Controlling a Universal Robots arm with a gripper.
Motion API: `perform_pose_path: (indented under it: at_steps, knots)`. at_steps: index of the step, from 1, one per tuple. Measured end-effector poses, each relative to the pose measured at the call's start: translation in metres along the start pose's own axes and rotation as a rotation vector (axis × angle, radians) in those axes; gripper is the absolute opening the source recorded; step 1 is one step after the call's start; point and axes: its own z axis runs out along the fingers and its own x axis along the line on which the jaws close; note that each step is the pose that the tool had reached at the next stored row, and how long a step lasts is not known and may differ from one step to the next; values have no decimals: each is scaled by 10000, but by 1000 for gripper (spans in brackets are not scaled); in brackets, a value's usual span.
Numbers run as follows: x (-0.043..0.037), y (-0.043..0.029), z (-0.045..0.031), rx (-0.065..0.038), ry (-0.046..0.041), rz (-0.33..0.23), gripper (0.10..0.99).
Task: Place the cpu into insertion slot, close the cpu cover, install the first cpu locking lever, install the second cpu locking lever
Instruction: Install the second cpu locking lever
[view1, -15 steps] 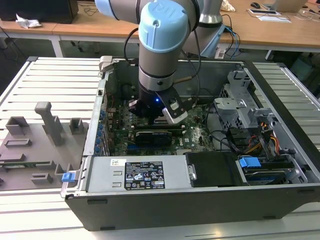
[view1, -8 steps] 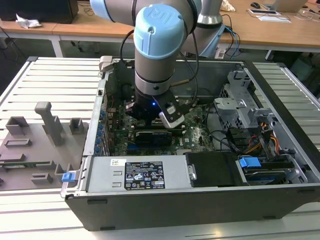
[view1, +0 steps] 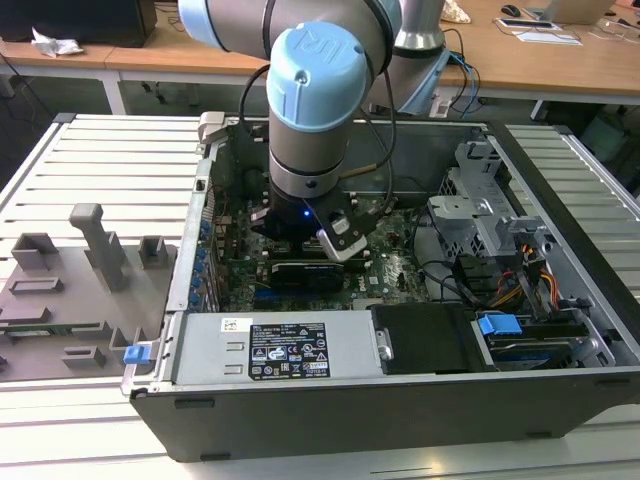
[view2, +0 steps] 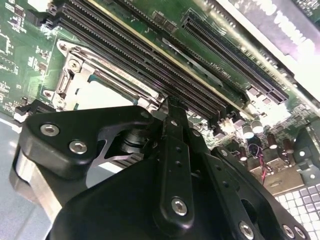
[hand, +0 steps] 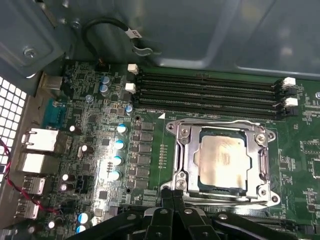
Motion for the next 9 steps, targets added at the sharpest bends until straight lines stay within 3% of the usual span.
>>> perform_pose_path:
  at_steps: [9]
  knots:
    - [24,36,62,-244,-20,-5,106]
